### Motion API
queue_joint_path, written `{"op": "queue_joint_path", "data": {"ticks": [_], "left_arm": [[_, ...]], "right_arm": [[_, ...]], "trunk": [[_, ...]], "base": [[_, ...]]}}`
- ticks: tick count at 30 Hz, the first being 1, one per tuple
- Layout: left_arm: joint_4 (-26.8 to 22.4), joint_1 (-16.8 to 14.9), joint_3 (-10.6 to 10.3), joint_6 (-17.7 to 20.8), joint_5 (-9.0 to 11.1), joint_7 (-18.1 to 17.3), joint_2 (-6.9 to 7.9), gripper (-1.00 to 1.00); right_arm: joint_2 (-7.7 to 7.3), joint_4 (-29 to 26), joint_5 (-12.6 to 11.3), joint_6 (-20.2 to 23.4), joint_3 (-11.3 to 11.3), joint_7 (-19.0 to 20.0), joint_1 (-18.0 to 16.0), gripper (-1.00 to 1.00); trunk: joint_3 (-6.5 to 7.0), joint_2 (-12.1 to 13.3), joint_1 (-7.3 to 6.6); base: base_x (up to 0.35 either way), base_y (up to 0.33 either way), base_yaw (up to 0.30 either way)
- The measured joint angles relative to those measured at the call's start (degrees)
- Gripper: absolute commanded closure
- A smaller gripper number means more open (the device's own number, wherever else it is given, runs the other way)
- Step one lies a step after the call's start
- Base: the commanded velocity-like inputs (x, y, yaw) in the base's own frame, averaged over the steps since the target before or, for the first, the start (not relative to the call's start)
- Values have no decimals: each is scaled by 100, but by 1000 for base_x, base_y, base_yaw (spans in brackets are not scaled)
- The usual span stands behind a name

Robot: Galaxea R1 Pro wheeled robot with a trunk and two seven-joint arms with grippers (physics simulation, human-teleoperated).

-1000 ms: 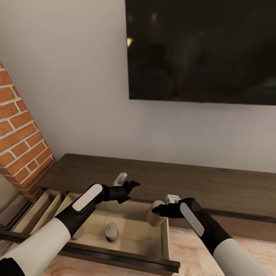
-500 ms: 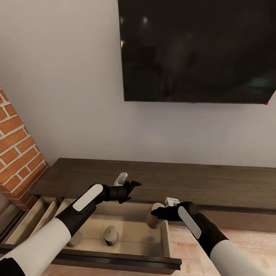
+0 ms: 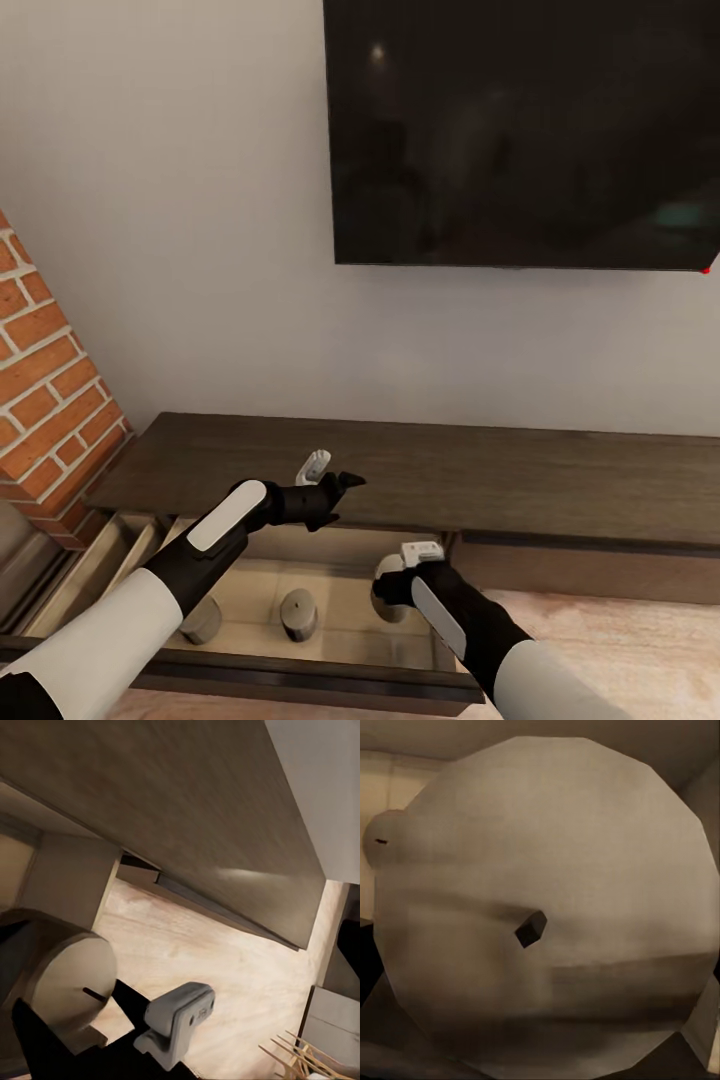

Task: Place each of the two pumpkins and all three candles from the living room inside a cabinet in the living room (use any cabinet), then make sure every cabinet is closed, and position the cauldron so it is next to a table in the living room.

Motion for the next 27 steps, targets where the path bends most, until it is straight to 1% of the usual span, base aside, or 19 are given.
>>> {"op": "queue_joint_path", "data": {"ticks": [3, 5, 6, 7, 9, 14, 20, 24, 27], "left_arm": [[-2, 0, 5, 3, 0, 1, 0, -100], [-1, 0, 6, 4, 0, 1, 0, -100], [-1, 0, 6, 4, 0, 2, 0, -100], [-7, 0, 5, 4, 0, 2, -3, -100], [-23, 0, 6, 4, 0, 2, -2, -100], [-39, 0, 9, -4, 0, -4, -8, -100], [-35, 0, 14, -13, 4, -8, -7, -100], [-24, 0, 24, -13, 8, -8, -1, -100], [-24, 0, 78, -14, 8, -8, 0, -100]], "right_arm": [[52, 280, 58, -314, 41, -79, 0, 100], [130, 544, 133, -569, 88, -102, 1, 100], [185, 748, 213, -731, 106, -110, 2, 100], [285, 1088, 323, -1055, 120, -118, 3, 100], [315, 1262, 371, -1203, 124, -119, 0, 100], [320, 1306, 374, -1232, 126, -117, -7, 100], [322, 1287, 378, -1236, 127, -79, -4, 100], [318, 1256, 383, -1235, 127, -44, -5, 100], [320, 1235, 371, -1233, 127, 15, -4, 100]], "trunk": [[0, 0, 0], [0, 0, 0], [0, 0, 0], [-1, 0, 0], [0, 0, 0], [0, 0, 0], [-107, -239, 131], [-107, -241, 132], [-107, -241, 132]], "base": [[0, 0, 0], [0, 0, 0], [0, 0, 0], [0, 0, 0], [0, 0, 0], [0, 0, 0], [0, 0, 0], [0, 0, 0], [0, 0, 0]]}}
